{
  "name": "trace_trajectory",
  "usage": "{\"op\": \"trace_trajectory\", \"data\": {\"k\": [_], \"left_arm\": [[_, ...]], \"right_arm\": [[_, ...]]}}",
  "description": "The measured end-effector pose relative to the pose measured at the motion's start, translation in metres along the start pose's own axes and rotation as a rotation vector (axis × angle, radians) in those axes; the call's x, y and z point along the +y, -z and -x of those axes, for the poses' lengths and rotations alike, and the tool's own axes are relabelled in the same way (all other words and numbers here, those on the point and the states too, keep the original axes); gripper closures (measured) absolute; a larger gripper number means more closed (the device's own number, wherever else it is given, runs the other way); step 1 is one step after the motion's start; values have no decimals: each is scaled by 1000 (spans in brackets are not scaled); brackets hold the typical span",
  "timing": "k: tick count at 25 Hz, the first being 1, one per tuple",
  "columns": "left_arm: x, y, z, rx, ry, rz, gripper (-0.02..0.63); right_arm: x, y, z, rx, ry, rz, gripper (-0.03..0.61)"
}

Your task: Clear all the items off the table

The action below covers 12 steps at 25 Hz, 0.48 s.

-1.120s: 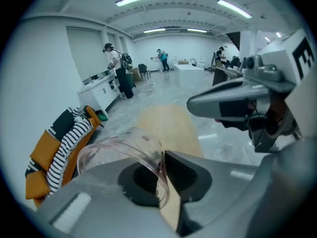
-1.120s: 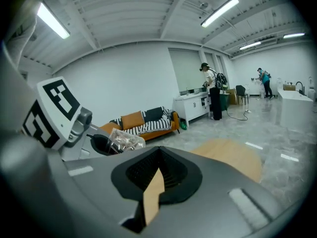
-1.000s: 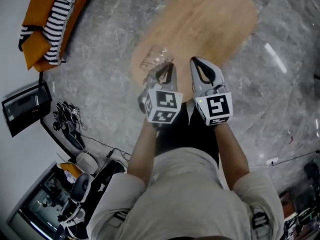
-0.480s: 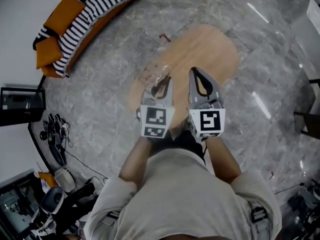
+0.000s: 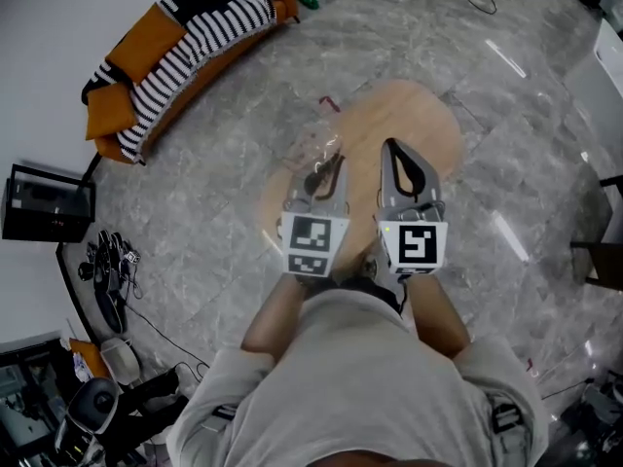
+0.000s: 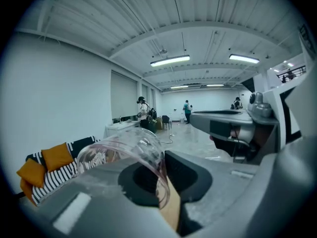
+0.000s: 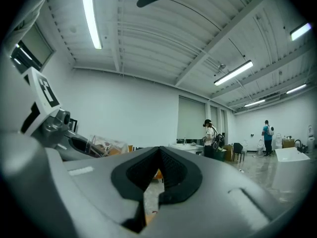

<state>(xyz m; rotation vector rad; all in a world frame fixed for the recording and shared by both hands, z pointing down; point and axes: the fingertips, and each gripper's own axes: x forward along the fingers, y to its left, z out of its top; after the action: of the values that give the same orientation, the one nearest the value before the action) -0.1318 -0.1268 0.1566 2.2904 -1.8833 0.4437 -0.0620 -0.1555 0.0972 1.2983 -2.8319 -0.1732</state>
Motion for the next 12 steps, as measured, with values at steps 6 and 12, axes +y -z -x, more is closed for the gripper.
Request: {"op": "trace_trajectory", "data": {"k": [6,12], "left_arm": [[-5,1,6,-1,22,-20,568],[-10,3,15,-3,33,-26,568]], "right_arm": [[9,-3,7,-7,7,26,572],[12,-7,18,-10,21,43,572]]}}
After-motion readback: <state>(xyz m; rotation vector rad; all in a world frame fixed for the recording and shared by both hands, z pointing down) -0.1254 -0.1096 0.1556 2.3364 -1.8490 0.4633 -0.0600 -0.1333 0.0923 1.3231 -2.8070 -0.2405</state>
